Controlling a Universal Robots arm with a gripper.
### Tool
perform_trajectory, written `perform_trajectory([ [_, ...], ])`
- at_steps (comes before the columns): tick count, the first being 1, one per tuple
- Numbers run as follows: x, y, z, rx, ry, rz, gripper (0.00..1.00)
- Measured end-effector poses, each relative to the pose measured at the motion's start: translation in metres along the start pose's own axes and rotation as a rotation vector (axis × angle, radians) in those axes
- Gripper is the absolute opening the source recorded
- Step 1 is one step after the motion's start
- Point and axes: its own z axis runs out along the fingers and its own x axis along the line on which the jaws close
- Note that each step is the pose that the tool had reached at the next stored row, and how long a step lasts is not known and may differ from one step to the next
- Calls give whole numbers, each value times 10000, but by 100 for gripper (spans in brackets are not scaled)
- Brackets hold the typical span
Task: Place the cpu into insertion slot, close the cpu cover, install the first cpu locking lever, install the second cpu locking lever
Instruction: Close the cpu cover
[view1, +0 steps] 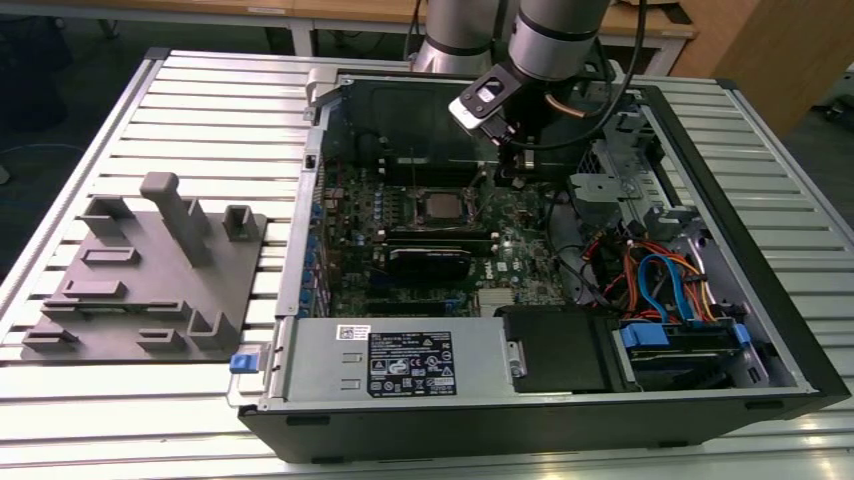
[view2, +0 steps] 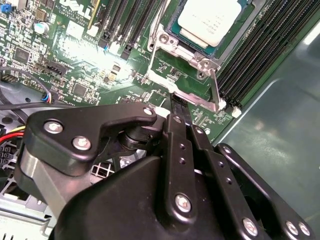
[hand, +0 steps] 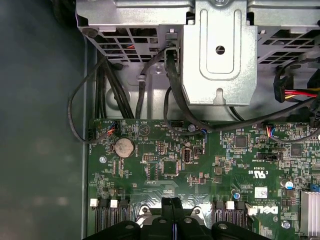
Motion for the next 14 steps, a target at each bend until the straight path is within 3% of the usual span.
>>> perform_trajectory([
  [7,0,-2,0,0,0,0,10],
  [8,0,-56,1,0,0,0,10],
  [14,0,-80,1,0,0,1,10],
])
